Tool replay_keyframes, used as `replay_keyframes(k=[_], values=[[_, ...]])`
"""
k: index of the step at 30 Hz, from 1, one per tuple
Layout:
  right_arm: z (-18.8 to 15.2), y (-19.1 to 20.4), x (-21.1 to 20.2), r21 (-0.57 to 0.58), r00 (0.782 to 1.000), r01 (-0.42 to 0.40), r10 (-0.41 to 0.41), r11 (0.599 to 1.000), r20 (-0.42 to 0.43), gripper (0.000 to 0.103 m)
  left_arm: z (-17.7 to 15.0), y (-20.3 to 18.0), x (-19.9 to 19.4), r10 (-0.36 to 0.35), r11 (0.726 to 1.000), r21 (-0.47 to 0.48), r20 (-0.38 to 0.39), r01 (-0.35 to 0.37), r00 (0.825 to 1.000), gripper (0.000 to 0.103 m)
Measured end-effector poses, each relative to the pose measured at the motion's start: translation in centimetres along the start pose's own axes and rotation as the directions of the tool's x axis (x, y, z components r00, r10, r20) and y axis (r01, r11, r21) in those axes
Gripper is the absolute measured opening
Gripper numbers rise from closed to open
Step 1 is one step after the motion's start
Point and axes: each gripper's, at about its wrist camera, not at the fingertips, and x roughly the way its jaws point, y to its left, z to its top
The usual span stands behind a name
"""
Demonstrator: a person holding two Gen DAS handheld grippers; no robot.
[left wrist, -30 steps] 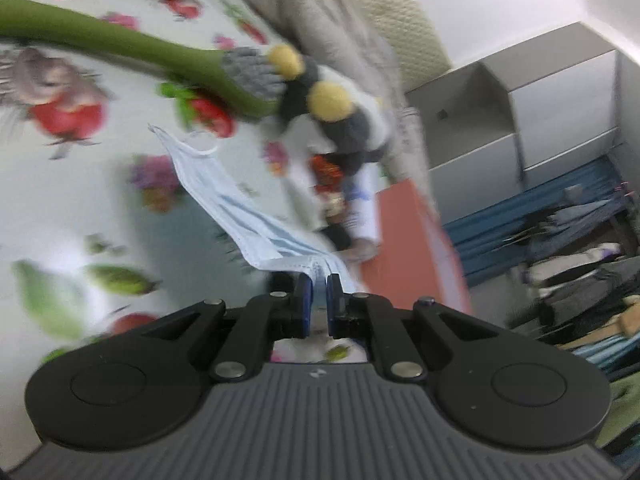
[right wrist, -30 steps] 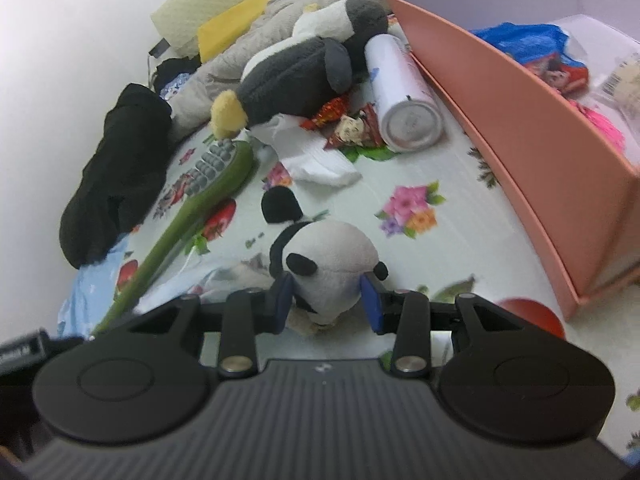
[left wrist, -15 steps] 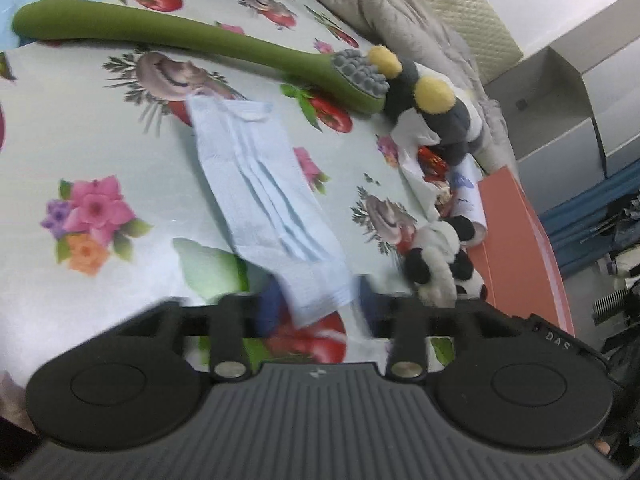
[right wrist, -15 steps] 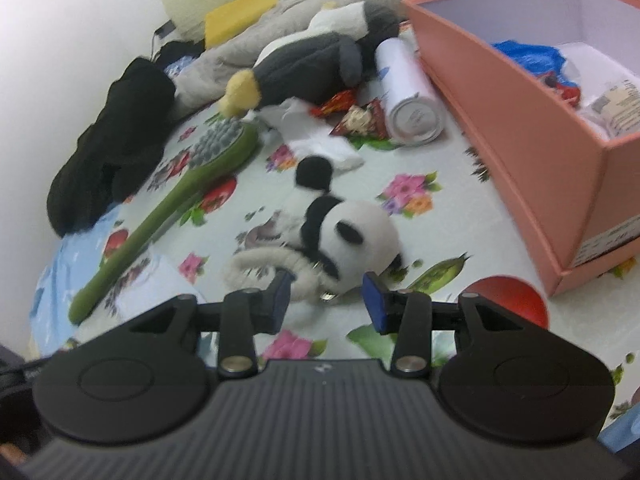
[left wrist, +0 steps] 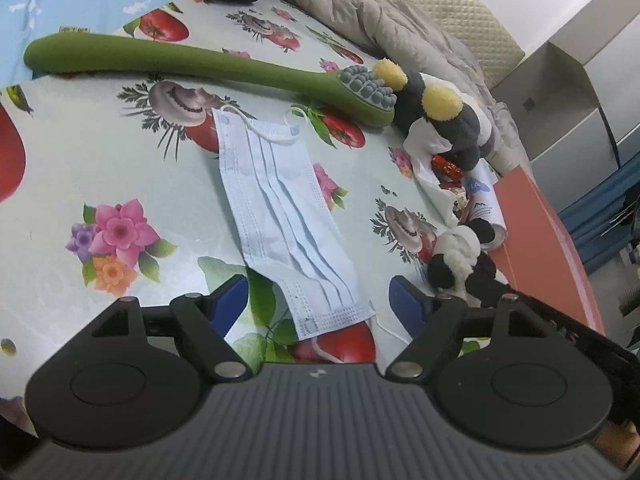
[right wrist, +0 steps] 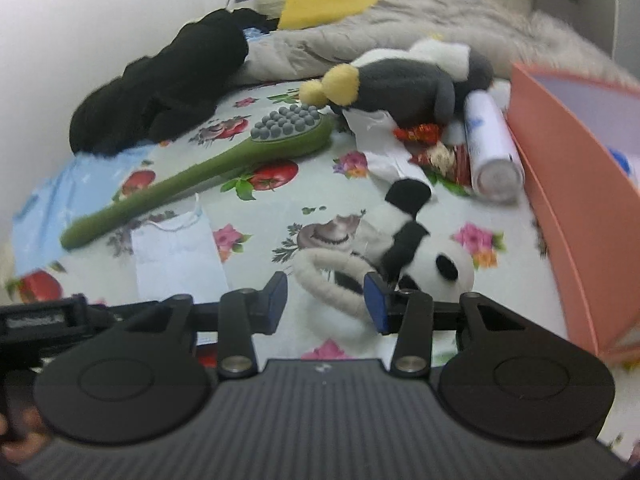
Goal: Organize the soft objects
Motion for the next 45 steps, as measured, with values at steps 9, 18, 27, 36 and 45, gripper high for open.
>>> replay_keyframes(k=[9,18,27,36,45], values=[[-0.5,0.2,3.2,-0.089,0.996,0.063,-0.068,0.994,-0.054,0.011,-0.4,-0.7,0.1,0.037,0.998,0.049,0.022,-0.038,0.999,0.081],[-1.5,1.9,1.7,-0.144,0.998,-0.007,-0.001,0.990,-0.056,0.010,-0.5,-0.9,0.0,0.057,0.997,0.057,0.035,-0.058,0.998,0.081],[-3.0,3.4,-0.3,-0.142,0.992,-0.098,0.085,0.985,-0.094,0.012,-0.3,-1.1,-0.3,0.064,0.996,0.057,0.046,-0.066,0.997,0.081],[-3.1,2.4,-1.2,-0.136,0.998,-0.043,0.037,0.990,-0.046,0.062,0.0,-1.7,-0.5,0.086,0.993,0.078,0.053,-0.090,0.995,0.081],[-4.4,1.4,1.2,-0.162,0.996,-0.056,0.045,0.985,-0.071,0.061,-0.1,-2.6,0.1,0.119,0.987,0.106,0.043,-0.123,0.992,0.082]])
